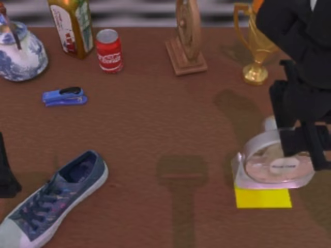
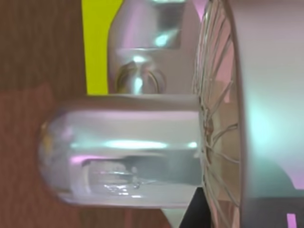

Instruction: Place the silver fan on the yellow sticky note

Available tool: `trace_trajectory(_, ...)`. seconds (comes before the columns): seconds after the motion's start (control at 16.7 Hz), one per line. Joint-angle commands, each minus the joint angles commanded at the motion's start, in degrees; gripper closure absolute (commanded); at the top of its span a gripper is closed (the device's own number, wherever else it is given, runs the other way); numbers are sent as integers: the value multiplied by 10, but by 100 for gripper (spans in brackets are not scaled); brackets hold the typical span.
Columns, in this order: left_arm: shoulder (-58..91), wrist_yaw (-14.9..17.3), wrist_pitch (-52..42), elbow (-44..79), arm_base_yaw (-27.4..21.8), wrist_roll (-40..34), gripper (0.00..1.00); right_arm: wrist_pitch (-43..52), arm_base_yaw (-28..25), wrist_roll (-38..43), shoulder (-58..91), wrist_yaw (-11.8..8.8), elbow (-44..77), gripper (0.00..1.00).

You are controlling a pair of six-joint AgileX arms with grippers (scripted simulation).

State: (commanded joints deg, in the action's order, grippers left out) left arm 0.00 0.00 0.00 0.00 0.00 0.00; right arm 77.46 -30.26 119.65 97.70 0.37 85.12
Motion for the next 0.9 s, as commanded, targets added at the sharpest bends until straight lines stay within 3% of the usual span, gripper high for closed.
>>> trace_trajectory(0.48, 0, 0, 0, 0, 0, 0, 0, -68, 6, -1, 6, 0, -60, 100)
trace_trajectory(0.9, 0, 0, 0, 0, 0, 0, 0, -68, 6, -1, 6, 0, -60, 47)
